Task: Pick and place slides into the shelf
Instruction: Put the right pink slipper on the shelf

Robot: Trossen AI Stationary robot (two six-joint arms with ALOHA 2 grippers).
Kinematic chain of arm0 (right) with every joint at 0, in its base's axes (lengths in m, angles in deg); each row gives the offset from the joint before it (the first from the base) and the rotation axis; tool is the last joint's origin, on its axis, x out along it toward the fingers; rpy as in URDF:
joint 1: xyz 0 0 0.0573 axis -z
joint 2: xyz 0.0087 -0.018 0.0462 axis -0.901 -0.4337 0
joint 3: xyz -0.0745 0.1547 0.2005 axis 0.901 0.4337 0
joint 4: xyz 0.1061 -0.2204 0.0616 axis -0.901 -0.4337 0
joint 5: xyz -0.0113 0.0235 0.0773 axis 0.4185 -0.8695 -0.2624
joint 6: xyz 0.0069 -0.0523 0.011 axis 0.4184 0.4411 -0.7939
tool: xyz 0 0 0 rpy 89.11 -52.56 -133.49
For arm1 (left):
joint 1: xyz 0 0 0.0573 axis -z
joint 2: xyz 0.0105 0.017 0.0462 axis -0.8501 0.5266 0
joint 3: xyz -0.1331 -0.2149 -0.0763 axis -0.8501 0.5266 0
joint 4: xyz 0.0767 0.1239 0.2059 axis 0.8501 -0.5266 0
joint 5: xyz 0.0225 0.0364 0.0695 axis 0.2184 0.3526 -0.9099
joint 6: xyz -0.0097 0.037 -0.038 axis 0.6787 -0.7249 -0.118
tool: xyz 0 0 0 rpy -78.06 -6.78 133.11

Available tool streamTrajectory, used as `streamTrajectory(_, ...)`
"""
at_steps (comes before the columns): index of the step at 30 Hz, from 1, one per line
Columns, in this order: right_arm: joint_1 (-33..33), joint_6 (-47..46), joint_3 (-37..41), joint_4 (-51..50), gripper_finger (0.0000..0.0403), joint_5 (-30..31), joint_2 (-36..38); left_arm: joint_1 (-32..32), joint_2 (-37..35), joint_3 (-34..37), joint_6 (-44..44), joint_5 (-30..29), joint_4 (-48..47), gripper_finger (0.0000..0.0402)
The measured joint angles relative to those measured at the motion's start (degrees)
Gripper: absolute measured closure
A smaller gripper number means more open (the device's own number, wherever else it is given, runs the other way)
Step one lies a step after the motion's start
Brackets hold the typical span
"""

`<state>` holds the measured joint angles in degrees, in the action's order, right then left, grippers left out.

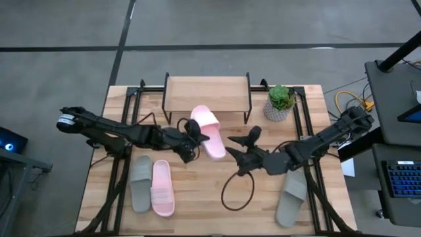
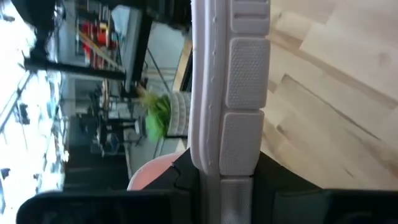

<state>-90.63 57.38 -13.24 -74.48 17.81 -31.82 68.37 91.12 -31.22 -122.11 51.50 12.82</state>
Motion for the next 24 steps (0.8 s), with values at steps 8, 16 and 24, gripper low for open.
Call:
streamTrajectory(8,6.92,-8.60,-5.51,-12.13,0.0214,-7.96,0.20,1.31,0.44,0.00,-3.12,-0.61,1.82,0.0346)
streamTrajectory(16,10.51,-6.65,-5.52,-11.78,0.0216,-12.54,-0.79,1.49,0.77,-0.11,-3.83,-0.76,2.95,0.0346)
streamTrajectory(24,12.96,-4.75,-5.95,-11.57,0.0216,-12.52,-2.23,1.69,1.14,-0.37,-5.32,-0.79,4.34,0.0346)
